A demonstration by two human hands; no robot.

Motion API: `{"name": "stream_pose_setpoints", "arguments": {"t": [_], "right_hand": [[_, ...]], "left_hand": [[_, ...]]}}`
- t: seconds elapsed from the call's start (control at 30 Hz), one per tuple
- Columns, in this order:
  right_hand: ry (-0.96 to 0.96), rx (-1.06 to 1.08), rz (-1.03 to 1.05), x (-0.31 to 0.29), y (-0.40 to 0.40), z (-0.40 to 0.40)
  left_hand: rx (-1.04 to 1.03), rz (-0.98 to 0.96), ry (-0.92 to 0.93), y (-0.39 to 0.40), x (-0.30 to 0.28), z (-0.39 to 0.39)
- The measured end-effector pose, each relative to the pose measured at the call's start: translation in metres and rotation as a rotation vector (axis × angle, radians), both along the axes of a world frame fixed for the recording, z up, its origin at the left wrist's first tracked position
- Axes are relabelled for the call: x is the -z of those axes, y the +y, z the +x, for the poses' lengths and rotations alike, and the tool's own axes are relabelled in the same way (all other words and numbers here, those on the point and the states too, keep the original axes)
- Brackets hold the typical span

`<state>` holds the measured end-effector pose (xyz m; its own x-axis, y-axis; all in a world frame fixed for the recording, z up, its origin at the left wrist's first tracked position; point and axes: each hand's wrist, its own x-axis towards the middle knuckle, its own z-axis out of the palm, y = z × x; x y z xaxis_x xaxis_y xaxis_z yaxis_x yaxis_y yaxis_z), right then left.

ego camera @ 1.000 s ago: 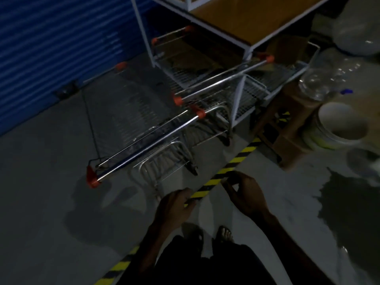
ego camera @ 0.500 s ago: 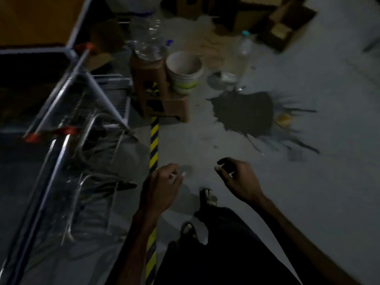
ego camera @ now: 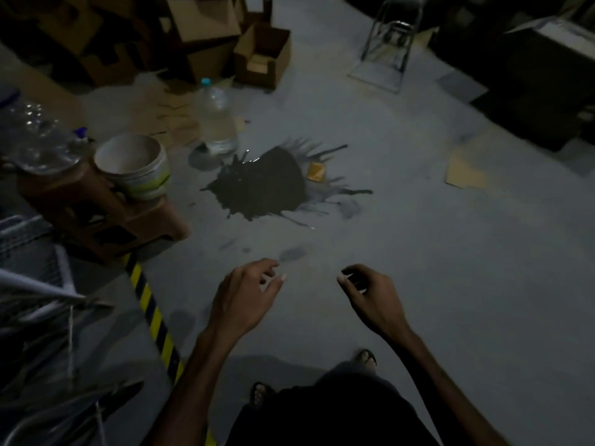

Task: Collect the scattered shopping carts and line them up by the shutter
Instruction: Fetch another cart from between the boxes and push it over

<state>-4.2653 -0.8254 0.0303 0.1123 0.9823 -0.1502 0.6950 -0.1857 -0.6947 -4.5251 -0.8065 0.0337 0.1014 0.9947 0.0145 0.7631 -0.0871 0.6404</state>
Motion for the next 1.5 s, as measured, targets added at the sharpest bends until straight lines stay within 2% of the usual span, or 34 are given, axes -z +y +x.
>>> {"name": "stream_pose_setpoints", "arguments": {"t": [0.17, 0.67, 0.93, 1.13, 1.37, 1.5], "right_hand": [[0.029, 0.07, 0.044, -0.008, 0.017, 0.067], [0.073, 0.298, 0.09, -0.001, 0.059, 0.321], [0.165, 0.427, 0.104, 0.014, 0.099, 0.4], [0.146, 0.476, 0.093, 0.024, 0.17, 0.45], [0.102, 0.507, 0.103, -0.002, 0.298, 0.511], [0.083, 0.514, 0.107, -0.007, 0.36, 0.539]], "left_hand": [[0.087, 0.04, 0.0, 0.041, -0.011, 0.074], [0.22, -0.031, -0.036, 0.117, -0.001, 0.325], [0.278, -0.082, -0.038, 0.181, -0.002, 0.411], [0.344, -0.081, -0.055, 0.277, 0.013, 0.467], [0.386, -0.04, -0.141, 0.428, 0.003, 0.533], [0.423, -0.017, -0.108, 0.497, -0.003, 0.563]]}}
